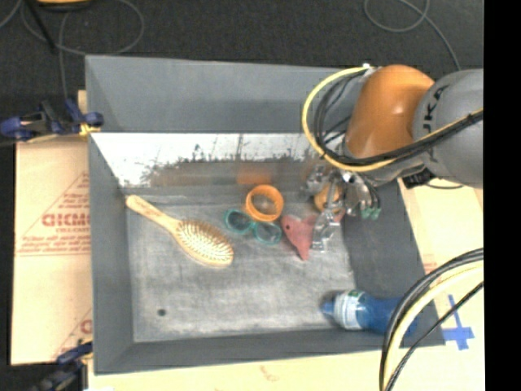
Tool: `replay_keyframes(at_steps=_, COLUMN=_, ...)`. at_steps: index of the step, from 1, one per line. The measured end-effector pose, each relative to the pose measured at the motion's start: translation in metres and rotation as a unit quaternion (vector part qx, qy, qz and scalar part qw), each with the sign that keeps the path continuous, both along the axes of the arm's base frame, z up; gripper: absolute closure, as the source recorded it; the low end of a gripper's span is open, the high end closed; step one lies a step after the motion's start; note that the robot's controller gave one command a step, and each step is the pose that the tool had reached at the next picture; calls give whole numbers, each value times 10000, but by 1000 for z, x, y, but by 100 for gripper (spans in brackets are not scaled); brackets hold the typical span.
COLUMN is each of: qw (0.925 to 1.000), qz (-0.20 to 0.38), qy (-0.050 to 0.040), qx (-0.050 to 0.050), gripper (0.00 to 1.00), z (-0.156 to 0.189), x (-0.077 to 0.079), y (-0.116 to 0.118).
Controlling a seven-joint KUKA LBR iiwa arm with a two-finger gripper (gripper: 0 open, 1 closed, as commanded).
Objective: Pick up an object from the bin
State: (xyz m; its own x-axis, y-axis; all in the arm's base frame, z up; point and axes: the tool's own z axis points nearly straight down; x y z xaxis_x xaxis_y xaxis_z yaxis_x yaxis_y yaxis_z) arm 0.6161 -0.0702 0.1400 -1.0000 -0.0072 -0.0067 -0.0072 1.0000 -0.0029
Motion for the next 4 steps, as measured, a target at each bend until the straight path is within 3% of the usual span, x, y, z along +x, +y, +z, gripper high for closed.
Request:
replay_keyframes(at_steps=1, qw=9967, qz=-809, qy=10, qx=21, gripper=0, z=-32, x=-10, y=-14)
replay_keyframes(at_steps=2, qw=9899, qz=-1420, qy=13, qx=25, gripper=0, z=-53, x=-13, y=-9)
replay_keyframes(at_steps=3, qw=9973, qz=-736, qy=-23, qx=14, gripper=100, z=-64, x=-11, y=-15)
replay_keyframes(at_steps=4, qw=9973, qz=-736, qy=-23, qx=14, gripper=100, z=-64, x=-11, y=-15)
